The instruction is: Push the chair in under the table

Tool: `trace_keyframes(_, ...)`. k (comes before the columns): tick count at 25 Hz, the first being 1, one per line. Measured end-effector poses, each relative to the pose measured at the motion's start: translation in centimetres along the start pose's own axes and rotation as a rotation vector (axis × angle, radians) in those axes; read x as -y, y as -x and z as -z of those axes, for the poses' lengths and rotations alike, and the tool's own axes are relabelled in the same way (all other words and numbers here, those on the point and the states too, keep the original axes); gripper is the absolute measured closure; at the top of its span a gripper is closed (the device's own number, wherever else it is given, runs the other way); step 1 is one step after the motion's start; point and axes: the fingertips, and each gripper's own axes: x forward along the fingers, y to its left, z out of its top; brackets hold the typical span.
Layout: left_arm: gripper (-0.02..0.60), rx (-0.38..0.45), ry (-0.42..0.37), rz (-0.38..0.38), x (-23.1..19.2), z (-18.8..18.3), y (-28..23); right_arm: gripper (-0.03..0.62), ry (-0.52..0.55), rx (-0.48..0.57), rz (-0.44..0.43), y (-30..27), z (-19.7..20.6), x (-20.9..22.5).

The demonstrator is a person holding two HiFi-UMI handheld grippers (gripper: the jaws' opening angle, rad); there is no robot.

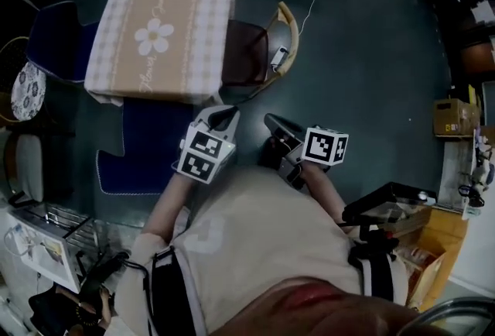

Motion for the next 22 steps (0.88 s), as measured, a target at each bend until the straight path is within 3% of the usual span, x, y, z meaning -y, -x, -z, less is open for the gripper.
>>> trace_keyframes(7, 0.574, 0.004, -0.049, 0.024, 4.4, -4.3, -7.1, 0.582, -0.078, 0.099, -0.036, 4.6, -2.9, 6.0)
trace_keyframes(13, 0.574, -0.038, -0.16, 0.032, 13.2, -9.2, -17.8, 0.583, -0.197, 0.272, -0.037, 16.0, -8.0, 16.0)
trace_keyframes(17, 0.574, -0.119, -0.267, 0.05, 20.6, -11.4, -24.3, 0.583, -0.303, 0.339, -0.094, 23.2, -10.2, 22.0)
trace_keyframes(22, 0.574, -0.115, -0.337, 0.002, 25.5, -15.5, -29.5, 0.583, -0.251, 0.329, -0.145, 28.4, -14.2, 25.6)
